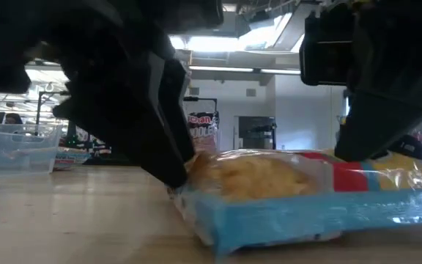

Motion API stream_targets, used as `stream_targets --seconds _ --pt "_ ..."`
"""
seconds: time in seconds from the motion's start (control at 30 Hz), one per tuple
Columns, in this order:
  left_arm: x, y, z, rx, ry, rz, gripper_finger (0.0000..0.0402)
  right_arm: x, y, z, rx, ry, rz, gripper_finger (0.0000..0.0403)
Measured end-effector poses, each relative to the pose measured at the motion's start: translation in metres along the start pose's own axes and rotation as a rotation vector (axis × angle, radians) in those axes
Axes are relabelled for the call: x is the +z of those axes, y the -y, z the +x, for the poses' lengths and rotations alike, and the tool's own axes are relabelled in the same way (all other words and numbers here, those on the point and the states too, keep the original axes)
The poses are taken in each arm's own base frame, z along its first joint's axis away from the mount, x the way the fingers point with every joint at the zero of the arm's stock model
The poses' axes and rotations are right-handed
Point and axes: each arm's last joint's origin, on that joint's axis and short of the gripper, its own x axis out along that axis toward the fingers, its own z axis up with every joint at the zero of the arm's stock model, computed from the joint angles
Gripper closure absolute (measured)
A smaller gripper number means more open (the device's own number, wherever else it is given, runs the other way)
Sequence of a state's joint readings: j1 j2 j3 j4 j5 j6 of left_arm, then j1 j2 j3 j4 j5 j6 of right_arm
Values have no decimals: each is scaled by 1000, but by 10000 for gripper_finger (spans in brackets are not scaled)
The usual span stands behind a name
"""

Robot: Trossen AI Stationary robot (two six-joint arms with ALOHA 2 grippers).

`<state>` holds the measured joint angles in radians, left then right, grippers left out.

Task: Sort Maruchan noodles
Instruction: Put the blue noodle pack into the black bin

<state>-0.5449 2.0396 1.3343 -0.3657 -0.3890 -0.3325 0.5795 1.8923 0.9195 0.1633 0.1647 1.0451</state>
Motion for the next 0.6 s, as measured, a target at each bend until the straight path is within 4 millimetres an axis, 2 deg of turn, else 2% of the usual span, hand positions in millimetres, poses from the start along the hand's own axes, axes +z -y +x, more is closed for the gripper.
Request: stream_targets --seconds 0.33,0.6 --pt "-1 0 1 -19 -4 -10 206 4 -3 2 39 66 -18 91" --pt "-5 7 -1 17 12 14 206 8 -7 1 64 130 -24 91"
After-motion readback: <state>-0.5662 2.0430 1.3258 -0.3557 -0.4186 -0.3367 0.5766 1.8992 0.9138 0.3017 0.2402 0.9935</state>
